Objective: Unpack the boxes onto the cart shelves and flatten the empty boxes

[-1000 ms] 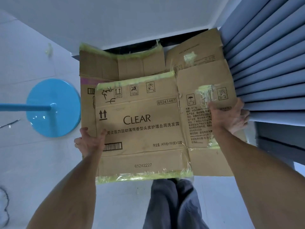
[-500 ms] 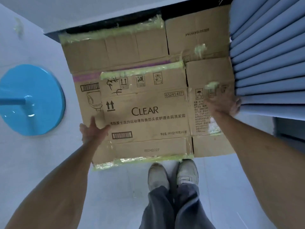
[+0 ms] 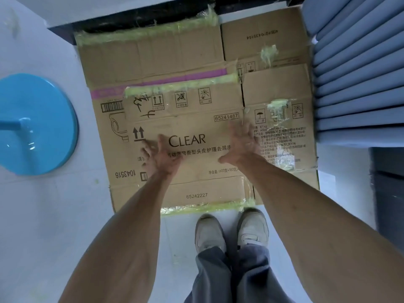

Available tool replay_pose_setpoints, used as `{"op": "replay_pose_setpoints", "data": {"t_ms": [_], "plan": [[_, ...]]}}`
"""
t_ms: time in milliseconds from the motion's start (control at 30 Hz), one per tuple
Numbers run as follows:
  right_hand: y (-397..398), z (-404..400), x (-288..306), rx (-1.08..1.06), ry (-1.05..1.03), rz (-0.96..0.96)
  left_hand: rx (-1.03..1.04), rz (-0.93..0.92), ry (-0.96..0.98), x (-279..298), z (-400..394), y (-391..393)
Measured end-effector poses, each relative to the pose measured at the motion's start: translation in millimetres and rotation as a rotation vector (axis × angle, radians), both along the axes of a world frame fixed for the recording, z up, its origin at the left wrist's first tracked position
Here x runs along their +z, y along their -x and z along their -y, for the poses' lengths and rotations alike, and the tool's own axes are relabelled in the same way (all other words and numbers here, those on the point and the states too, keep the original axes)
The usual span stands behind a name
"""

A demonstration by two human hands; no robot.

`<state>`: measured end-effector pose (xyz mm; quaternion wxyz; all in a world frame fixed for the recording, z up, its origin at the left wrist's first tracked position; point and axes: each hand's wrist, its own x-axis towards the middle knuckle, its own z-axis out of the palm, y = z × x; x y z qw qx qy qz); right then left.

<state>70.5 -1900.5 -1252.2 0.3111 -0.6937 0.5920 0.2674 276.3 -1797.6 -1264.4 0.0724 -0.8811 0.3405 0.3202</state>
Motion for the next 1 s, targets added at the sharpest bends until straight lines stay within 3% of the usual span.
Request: {"op": "replay_pose_setpoints", "data": {"t_ms": [233, 400, 500, 567, 667, 833, 1000], "plan": [[-6.6, -12.4, -13.9, 0.133, 0.011, -0.005, -0.169, 0.064, 0.021, -9.1, -1.2, 11.3], [-19.7, -21.1, -7.8, 0.266, -0.018, 0.053, -0.173, 0.046, -0.069, -2.3, 4.4, 23.5], [-11.4, -17.0, 0.1, 0.342, 0.099, -0.039, -0.132, 0.044, -0.112, 3.0, 2.3, 22.3], [3.6, -12.4, 2.8, 0.339, 0.155, -0.102, -0.112, 0.035, -0.137, 2.1, -1.7, 21.6], [15.6, -8.0, -10.7, 0.359, 0.057, -0.14, -0.106, 0.0, -0.176, -11.7, -4.4, 21.9], [15.6, -15.2, -43.1, 0.315, 0.133, -0.12, -0.179, 0.092, -0.161, -37.7, -12.2, 22.3], [3.2, -18.2, -10.7, 0.259, 0.147, -0.117, -0.176, 0.084, -0.25, -5.1, 0.5, 24.7]]}}
